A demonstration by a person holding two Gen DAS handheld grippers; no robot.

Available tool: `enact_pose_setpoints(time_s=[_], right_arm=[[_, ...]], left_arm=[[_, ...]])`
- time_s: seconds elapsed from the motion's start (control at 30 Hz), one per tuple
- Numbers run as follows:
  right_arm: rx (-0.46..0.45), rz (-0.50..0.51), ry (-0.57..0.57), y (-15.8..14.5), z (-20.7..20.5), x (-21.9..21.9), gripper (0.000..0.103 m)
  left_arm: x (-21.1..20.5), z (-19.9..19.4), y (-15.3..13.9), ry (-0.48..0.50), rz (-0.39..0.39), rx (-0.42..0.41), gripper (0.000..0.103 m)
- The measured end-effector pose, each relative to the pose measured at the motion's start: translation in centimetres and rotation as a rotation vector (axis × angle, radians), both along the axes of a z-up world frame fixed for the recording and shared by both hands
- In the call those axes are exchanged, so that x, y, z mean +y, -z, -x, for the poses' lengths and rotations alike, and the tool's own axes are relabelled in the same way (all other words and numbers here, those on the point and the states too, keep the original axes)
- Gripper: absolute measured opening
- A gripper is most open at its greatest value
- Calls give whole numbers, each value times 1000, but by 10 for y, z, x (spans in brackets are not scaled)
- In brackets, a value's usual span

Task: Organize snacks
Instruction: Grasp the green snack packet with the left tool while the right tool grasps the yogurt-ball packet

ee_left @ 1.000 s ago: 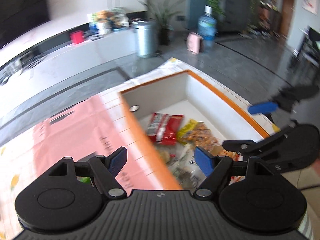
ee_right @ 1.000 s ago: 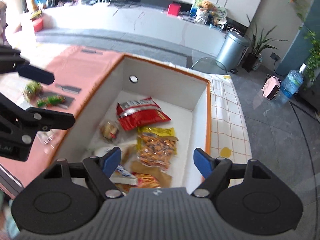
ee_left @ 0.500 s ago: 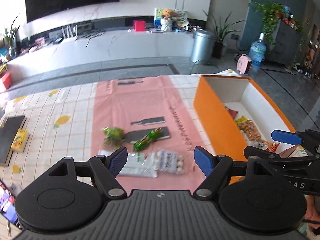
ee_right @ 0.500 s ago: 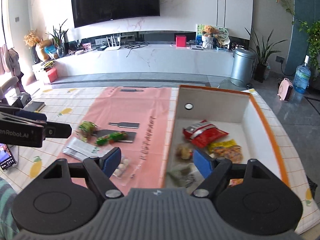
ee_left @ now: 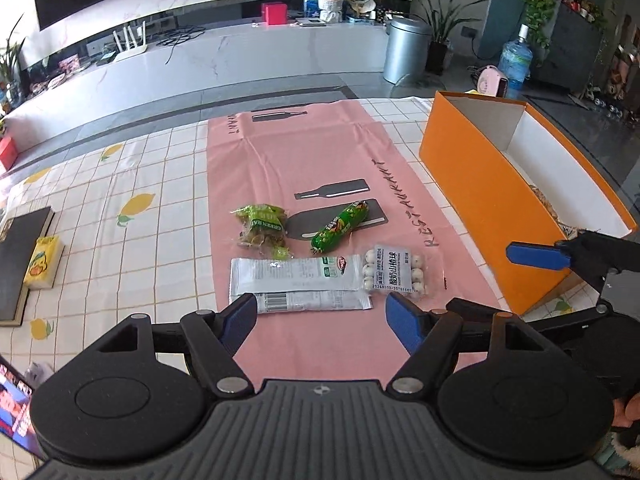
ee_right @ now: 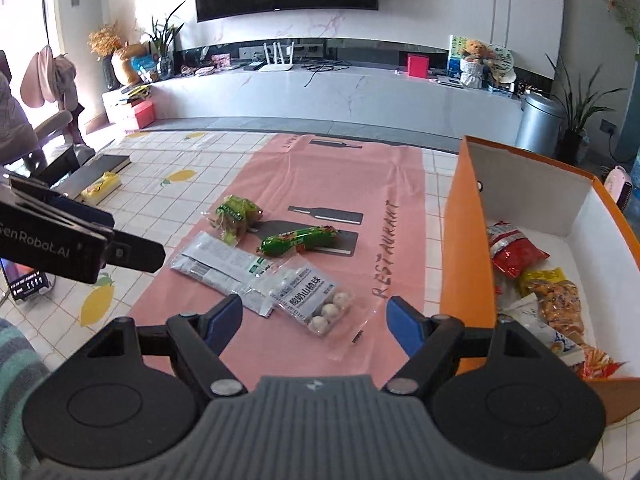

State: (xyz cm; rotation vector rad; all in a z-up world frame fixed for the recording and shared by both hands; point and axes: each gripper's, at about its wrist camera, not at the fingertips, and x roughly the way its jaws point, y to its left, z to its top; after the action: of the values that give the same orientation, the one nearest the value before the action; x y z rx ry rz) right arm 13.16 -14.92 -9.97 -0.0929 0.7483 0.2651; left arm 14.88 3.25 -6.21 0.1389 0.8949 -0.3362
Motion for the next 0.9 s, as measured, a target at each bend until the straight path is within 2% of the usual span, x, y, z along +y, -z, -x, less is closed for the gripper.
enact_pose_setpoints(time_s=[0.13, 0.27, 0.37, 0.5, 0.73, 0.9], right_arm=[[27, 40, -77, 14, -24, 5, 78], [73, 67, -106, 27, -51, 6, 83], [97, 67, -103, 39, -68, 7, 83], [105, 58, -112, 53, -86, 12, 83], [99, 74, -193, 69, -98, 23, 86], [153, 74, -185, 73, -94, 23, 85]], left_arm=[[-2, -20, 9, 112, -37, 12, 86], [2, -42, 25, 198, -118, 26, 88], [10, -60, 38, 159, -135, 42, 88], [22, -79, 48, 79, -50, 51, 87], [18, -86, 60, 48, -59, -5, 83], [17, -97, 62, 43, -43, -21, 83]])
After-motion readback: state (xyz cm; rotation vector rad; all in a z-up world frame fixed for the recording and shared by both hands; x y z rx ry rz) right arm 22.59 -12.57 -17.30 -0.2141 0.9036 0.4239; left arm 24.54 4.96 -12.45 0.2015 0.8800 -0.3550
